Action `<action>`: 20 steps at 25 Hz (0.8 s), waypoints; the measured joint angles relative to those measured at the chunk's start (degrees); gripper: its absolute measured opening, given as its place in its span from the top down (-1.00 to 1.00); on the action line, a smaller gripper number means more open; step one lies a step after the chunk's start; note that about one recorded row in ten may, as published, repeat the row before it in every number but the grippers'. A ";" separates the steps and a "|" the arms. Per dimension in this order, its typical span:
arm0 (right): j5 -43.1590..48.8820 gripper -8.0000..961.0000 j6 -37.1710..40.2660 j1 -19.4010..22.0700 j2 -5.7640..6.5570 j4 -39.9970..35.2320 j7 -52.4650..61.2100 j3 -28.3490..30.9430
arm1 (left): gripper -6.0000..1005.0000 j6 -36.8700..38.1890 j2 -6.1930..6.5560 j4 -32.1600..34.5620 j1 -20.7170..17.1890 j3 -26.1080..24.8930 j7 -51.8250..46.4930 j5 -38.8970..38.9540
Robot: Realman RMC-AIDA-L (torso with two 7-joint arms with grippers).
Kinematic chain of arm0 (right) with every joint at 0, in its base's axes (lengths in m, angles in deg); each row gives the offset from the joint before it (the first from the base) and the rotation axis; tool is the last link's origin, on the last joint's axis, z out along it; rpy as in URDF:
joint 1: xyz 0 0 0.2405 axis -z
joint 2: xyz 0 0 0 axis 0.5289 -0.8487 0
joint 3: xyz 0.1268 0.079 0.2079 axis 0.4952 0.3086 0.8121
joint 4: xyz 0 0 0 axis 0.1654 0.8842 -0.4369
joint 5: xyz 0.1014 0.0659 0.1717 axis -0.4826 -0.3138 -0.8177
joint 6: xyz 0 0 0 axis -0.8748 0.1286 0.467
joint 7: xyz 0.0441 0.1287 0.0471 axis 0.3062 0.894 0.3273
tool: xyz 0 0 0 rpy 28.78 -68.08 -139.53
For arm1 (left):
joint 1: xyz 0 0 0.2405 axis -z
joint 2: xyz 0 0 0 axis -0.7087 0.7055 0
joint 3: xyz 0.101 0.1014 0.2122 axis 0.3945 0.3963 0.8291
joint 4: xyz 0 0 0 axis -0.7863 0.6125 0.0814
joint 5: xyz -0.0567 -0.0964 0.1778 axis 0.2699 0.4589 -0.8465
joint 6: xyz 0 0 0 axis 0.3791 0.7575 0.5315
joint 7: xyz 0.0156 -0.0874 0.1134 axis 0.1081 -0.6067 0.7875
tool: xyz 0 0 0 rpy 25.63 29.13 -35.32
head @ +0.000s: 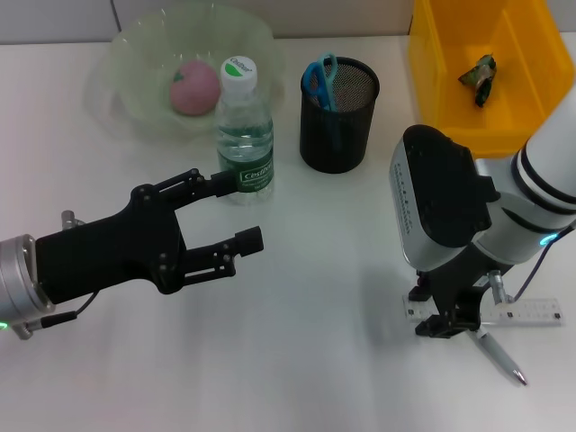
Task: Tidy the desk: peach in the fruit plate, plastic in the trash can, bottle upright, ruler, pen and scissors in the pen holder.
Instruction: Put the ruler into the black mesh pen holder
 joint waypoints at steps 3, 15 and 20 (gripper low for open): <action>-0.11 0.12 -0.02 0.20 0.00 -0.25 0.02 0.11 | -0.62 0.01 0.00 0.00 -0.07 0.00 0.00 0.00; -8.50 0.20 2.44 3.41 0.17 -8.08 -1.84 12.86 | -0.62 0.02 0.00 0.00 -0.01 -0.01 0.00 0.00; -14.75 0.20 -0.04 4.85 0.26 -9.72 -2.85 20.83 | -0.62 0.01 0.07 0.00 -0.15 0.00 0.00 0.00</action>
